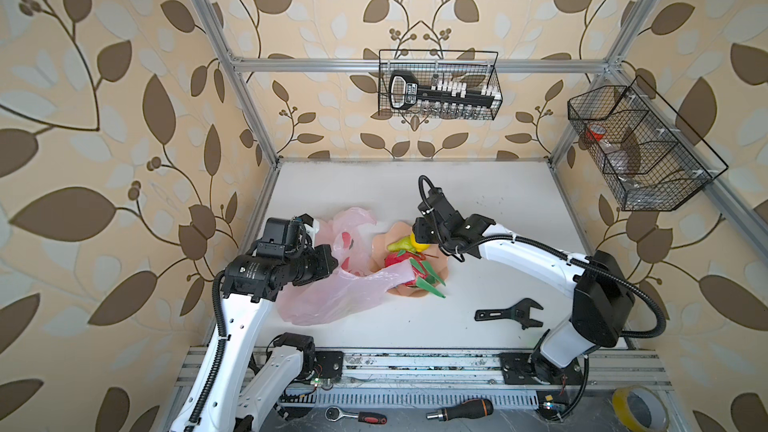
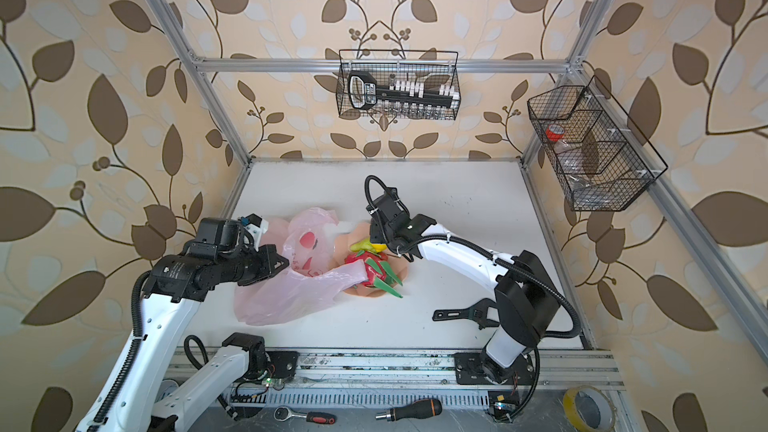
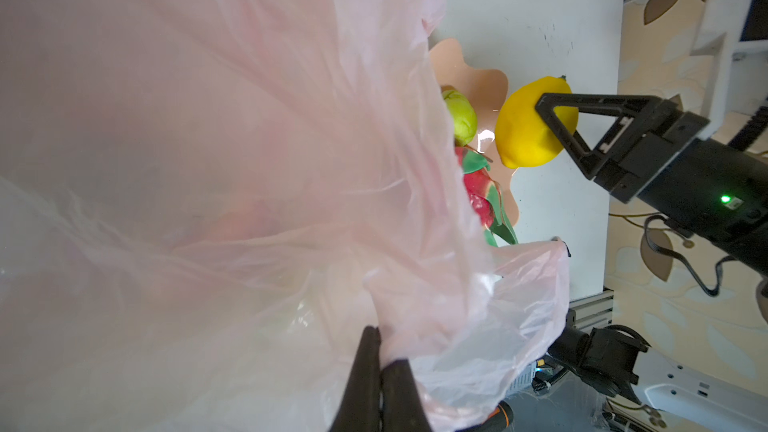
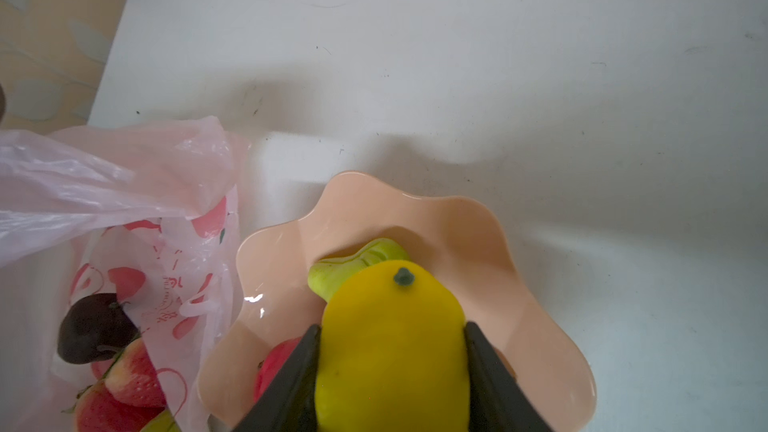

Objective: Place the fruits into the plastic bag
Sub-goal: 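Lift the lemon with the right gripper and carry it into the bag mouth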

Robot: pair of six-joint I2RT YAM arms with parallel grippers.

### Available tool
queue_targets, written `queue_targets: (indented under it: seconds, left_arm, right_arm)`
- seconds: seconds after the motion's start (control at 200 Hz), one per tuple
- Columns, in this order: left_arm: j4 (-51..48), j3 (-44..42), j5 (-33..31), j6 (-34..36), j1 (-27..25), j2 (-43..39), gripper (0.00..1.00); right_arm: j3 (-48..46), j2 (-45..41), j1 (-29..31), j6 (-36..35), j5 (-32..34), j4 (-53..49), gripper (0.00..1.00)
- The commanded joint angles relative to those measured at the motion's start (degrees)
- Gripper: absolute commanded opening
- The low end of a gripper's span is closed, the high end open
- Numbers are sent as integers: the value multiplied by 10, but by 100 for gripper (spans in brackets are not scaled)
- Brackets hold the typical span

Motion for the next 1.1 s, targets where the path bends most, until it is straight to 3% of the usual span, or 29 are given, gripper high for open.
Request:
queue_targets:
  seconds: [0.0,0.245,0.55,1.01,1.095]
  left_arm:
    - [-8,13,9,-2,-4,-10,0]
    - [-7,17,11,-2,-4,-6,0]
    - [-6,19,12,2,-4,-3,0]
    - [-8,26,12,1,-4,1,0]
    - [-7,26,12,1,-4,1,0]
  right_arm:
    - [-32,-38,-8,23,-34,51,43]
    - [-115,-103,-26,80,-92,126,43]
    - [-153,-117,-42,121,-134,182,43]
    - [-154,-51,-30,196,-217,346,43]
    - [-143,-25,-14,242,-229,374,42]
